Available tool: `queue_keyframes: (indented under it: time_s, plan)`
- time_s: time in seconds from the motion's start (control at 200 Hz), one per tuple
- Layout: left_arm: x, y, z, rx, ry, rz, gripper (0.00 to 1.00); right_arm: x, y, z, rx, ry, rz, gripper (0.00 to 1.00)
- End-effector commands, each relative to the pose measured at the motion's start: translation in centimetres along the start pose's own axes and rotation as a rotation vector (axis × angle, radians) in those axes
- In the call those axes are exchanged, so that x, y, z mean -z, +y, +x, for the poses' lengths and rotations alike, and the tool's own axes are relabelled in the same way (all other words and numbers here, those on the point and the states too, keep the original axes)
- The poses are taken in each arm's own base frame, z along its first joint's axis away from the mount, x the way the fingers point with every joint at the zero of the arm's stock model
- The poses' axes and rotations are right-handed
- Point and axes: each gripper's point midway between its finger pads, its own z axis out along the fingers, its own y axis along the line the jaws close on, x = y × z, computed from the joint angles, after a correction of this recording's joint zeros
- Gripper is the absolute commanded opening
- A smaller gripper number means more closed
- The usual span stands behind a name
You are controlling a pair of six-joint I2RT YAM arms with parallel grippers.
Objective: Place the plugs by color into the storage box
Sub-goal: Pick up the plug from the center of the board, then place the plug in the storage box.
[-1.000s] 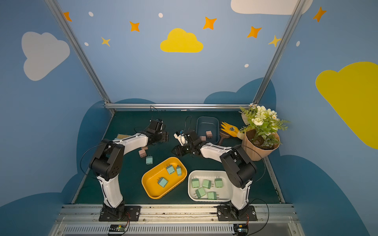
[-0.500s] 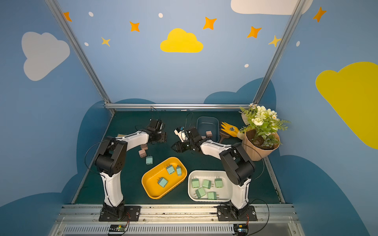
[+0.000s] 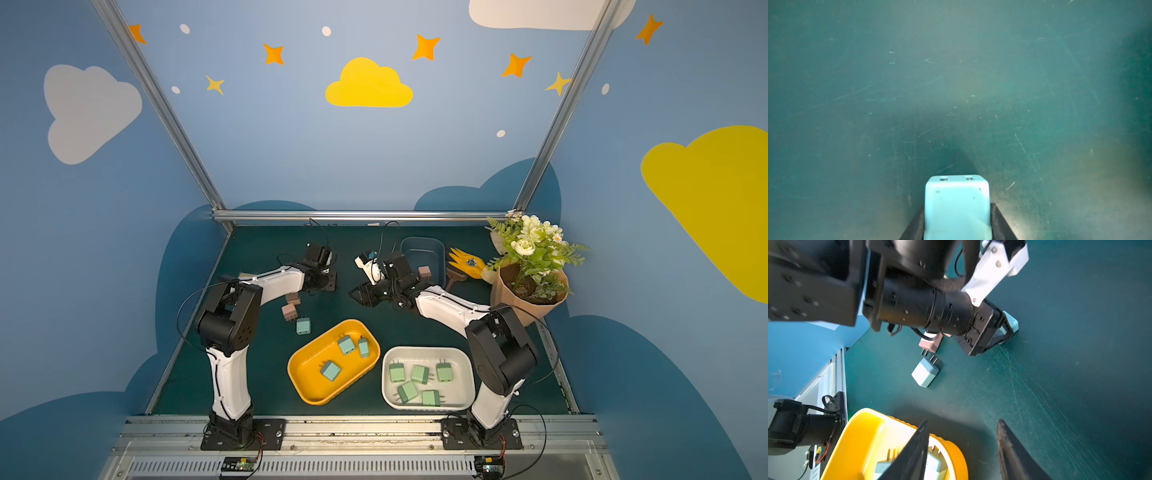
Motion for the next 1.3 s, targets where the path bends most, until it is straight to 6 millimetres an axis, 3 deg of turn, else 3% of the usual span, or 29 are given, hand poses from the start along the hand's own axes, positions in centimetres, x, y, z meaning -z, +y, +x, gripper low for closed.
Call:
queue_keyframes:
  time_s: [0.0,0.22,0.586,0.866,0.971,1.121,1.296]
  plan:
    - [0.4,-0.1,1.1,-0.029,0.002,-0.024,0.36,1.1,0.4,0.5,-0.022,0.020,0.008,0.52]
    - [4.6,-2.1,0.4,-0.090,-0.073,-0.024,0.37,2.1,1.6,1.5,-0.106,0.013,-0.028,0.52]
    - [11.5,-4.9,3.2,-0.155,-0.146,0.035,0.40,2.9,3.3,4.0,-0.198,0.020,-0.037,0.49]
    - [16.9,-8.4,7.0,-0.184,-0.180,0.184,0.43,3.6,3.1,5.0,-0.225,0.012,0.043,0.47]
    - [18.6,-8.6,8.6,-0.189,-0.154,0.214,0.43,3.6,3.3,4.9,-0.229,-0.025,0.053,0.47]
    - [20.1,-8.8,10.5,-0.187,-0.145,0.247,0.41,3.5,3.6,4.7,-0.223,-0.056,0.062,0.47]
    - [20.5,-9.1,13.5,-0.158,-0.082,0.285,0.41,4.0,4.5,3.7,-0.166,-0.087,0.061,0.46]
